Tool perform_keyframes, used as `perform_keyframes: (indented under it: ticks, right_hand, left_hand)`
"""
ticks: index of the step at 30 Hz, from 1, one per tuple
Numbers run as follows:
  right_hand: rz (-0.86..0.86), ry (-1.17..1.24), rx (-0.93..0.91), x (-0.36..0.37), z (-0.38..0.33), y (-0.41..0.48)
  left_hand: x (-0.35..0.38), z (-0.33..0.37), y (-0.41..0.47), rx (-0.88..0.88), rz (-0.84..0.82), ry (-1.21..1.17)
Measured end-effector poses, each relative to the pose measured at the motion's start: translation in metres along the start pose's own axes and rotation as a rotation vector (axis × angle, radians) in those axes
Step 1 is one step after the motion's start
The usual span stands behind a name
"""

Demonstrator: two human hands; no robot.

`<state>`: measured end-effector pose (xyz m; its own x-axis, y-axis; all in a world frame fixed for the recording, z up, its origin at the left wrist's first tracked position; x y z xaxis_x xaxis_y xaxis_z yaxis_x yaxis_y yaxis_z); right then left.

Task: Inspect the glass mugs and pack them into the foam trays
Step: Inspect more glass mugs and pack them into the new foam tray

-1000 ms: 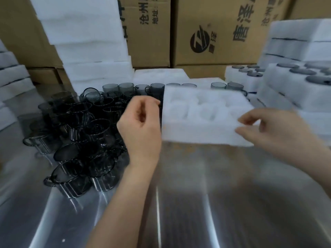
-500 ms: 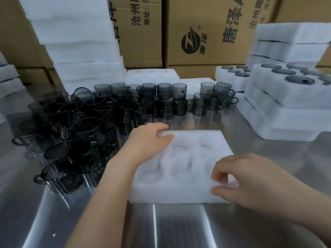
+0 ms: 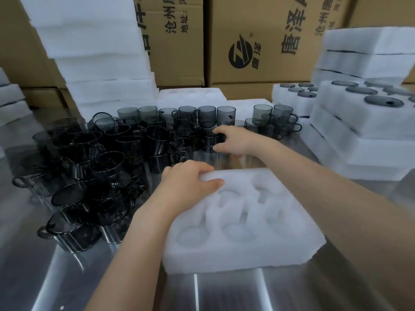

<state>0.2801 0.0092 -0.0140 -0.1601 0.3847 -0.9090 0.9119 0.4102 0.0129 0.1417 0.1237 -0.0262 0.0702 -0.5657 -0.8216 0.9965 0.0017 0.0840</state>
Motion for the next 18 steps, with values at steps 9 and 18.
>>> perform_keyframes:
  ticks: [9,18]
  right_hand:
    - [0.088,0.035,0.026,0.011,0.016,0.023]
    - [0.131,0.262,0.000,-0.007,0.025,-0.029]
  left_hand:
    - [0.000,0.000,0.002,0.006,0.004,-0.023]
    - [-0.001,0.001,-0.001,0.010,-0.058,-0.043]
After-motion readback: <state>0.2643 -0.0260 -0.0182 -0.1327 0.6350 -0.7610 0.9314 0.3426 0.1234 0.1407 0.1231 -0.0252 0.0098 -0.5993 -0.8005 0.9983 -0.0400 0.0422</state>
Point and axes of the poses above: each hand's wrist, its own y-axis towards the middle knuckle, its own x-axis out of the palm, z = x × y, the point moved 7 cm from there along y, towards the middle knuckle
